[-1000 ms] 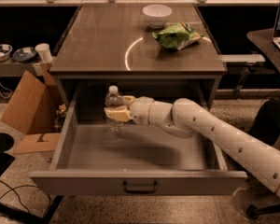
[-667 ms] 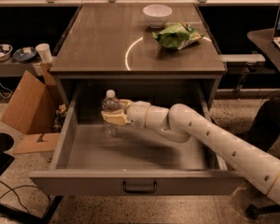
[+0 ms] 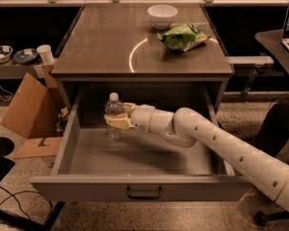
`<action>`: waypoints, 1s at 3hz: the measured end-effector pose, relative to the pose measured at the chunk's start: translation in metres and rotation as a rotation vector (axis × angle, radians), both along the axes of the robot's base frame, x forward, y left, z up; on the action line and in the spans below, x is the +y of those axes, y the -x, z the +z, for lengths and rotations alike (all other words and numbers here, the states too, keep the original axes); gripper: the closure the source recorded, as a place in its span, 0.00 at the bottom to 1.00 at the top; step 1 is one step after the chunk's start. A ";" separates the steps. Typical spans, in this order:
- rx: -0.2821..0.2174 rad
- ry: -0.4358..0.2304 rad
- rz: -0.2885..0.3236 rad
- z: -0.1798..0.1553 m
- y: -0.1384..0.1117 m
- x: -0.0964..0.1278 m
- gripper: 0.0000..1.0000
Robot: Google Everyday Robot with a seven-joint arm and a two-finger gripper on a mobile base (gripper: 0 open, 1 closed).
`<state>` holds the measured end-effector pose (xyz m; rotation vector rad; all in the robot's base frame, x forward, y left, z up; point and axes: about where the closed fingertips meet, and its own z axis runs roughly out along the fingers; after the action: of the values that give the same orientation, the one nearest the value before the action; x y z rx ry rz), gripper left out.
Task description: Place water bottle into top drawer
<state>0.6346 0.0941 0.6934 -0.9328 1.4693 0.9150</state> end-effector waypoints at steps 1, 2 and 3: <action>0.000 0.000 0.000 0.000 0.000 0.000 0.35; 0.000 0.000 0.000 0.000 0.000 0.000 0.13; 0.000 0.000 0.000 0.000 0.000 0.000 0.00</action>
Offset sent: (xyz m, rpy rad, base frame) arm 0.0000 0.0000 0.0000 0.0000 0.0000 0.0000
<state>0.6346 0.0942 0.6934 -0.9328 1.4692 0.9151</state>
